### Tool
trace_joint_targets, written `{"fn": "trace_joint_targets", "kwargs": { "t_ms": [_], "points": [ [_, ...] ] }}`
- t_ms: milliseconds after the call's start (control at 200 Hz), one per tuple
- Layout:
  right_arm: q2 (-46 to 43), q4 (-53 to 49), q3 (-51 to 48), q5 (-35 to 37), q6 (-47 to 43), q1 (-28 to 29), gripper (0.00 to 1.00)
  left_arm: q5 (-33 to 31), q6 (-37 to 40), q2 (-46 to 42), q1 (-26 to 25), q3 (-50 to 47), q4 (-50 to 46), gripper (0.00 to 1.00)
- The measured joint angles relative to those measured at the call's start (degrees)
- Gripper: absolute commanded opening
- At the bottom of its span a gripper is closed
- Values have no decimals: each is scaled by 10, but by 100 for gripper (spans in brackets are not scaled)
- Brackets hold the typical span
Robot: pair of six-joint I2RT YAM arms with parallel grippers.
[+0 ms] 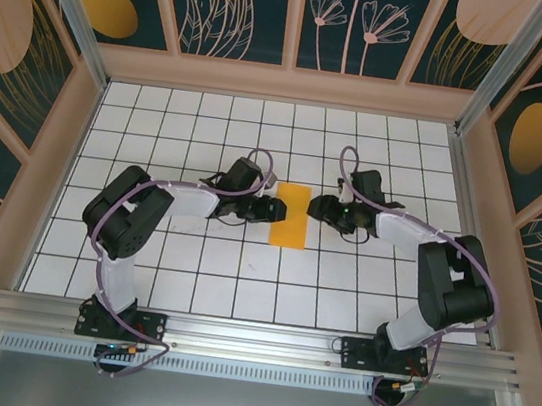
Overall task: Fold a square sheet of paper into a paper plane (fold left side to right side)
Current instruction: Fold the triangle a second time at the center of the table.
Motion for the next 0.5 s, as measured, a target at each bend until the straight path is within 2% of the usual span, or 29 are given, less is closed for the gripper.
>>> {"fn": "trace_joint_targets", "kwargs": {
  "t_ms": [500],
  "points": [
    [79, 15, 76, -15, -13, -6, 63, -20, 11, 18, -6, 30, -47, 48]
  ]
}}
